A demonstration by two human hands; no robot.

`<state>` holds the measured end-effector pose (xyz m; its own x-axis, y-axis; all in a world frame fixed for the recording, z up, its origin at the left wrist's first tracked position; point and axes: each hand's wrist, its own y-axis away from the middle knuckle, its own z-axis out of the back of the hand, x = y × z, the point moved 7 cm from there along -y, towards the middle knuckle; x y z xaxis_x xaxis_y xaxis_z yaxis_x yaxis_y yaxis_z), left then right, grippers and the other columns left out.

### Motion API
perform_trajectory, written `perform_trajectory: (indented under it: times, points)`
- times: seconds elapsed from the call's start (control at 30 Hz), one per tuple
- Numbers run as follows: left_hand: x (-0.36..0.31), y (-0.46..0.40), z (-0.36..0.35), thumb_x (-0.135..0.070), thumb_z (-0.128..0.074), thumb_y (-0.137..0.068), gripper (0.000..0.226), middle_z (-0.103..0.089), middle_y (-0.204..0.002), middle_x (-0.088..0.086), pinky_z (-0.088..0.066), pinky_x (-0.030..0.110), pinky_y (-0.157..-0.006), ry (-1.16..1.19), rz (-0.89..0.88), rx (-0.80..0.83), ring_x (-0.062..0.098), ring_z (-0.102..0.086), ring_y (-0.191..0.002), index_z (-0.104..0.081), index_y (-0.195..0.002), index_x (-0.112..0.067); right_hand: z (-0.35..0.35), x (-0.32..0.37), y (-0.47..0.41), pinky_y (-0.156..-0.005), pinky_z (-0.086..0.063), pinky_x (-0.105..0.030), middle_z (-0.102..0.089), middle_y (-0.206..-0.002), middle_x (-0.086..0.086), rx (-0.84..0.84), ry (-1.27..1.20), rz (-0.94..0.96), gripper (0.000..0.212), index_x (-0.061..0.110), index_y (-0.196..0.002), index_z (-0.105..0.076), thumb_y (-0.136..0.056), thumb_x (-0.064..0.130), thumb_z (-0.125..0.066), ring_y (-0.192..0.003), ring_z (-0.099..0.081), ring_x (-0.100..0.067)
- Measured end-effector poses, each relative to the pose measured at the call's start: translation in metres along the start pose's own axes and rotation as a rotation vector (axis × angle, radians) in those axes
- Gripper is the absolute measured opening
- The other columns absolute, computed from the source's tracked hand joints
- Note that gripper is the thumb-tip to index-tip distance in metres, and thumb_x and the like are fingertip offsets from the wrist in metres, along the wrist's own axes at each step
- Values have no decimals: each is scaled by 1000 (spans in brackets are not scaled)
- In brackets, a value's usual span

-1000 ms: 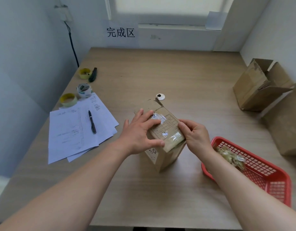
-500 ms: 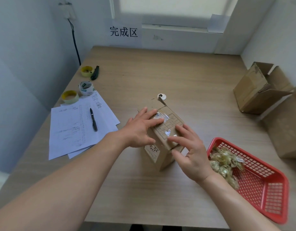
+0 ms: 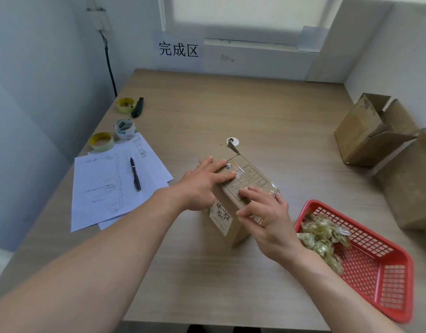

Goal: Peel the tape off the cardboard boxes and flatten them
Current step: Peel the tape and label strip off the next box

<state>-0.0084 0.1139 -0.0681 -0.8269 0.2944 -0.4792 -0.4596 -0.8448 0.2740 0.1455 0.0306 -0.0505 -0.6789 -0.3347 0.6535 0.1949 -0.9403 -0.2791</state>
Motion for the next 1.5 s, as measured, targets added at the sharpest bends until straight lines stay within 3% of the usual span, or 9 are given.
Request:
perform_trajectory:
  times: [0.1,0.37,0.5,0.7,0.93,1.07,1.27,1.4,1.5]
  points:
    - [-3,-1,-1,3,-47,-79,90,-3,-165,-18,-9,51,-122,4,6,-1,10,10,-152,-28,-152,-47,6,-14,-1,-120,-7,-51,-58,-128,23,112,-199,-129,29,29,-71,-66,-81,4,-77,-132,-39,11]
    - [-10,-4,-6,1,-44,-77,91,-3,-165,-19,-9,51,-122,15,31,-11,9,11,-152,-28,-151,-48,19,-30,0,-118,-25,-51,-69,-119,7,54,-398,-198,28,12,-68,-66,-76,-14,-71,-127,-50,5]
    - [-11,-4,-5,1,-42,-77,90,-2,-164,-20,-8,52,-122,20,44,-12,9,11,-152,-29,-151,-49,35,-24,21,-97,-45,-29,-64,-117,3,-222,-224,-102,23,22,-74,-53,-72,27,-75,-113,-59,-10]
    - [-15,-4,-6,0,-43,-78,89,-1,-165,-19,-8,55,-121,16,57,-16,10,12,-152,-28,-152,-47,11,-16,27,-63,-41,-34,-48,-70,3,-282,222,-248,57,20,-55,-41,-62,58,-84,-70,-49,-23]
    - [-12,2,-6,1,-45,-79,89,-2,-165,-18,-8,56,-121,9,61,-24,11,12,-152,-28,-152,-47,14,-16,28,-54,-46,-37,-53,-72,1,-256,169,-160,36,13,-62,-54,-77,25,-84,-60,-52,-20]
    - [-14,2,-7,1,-46,-78,89,-2,-165,-17,-8,56,-121,13,60,-28,11,12,-152,-29,-152,-46,22,-25,25,-64,-49,-36,-58,-85,3,-197,162,-233,32,15,-81,-58,-74,32,-85,-75,-59,-19]
    - [-13,1,-7,0,-45,-78,88,-2,-165,-17,-8,54,-122,7,65,-26,11,11,-152,-29,-152,-46,24,-18,20,-59,-42,-31,-57,-84,6,-43,219,-118,24,21,-67,-63,-84,30,-77,-66,-52,-12]
    - [-12,1,-6,1,-45,-78,87,-4,-165,-17,-8,55,-121,10,66,-24,11,10,-152,-31,-151,-46,40,-43,4,-59,-36,-23,-59,-67,11,153,-73,-263,31,23,-59,-58,-86,17,-74,-59,-48,0]
    - [-13,1,-4,1,-44,-79,86,-5,-165,-17,-7,55,-121,32,72,-22,11,10,-152,-34,-150,-45,57,-61,-11,-70,-45,-23,-71,-91,2,102,-324,-399,40,20,-53,-59,-87,3,-70,-79,-63,-11]
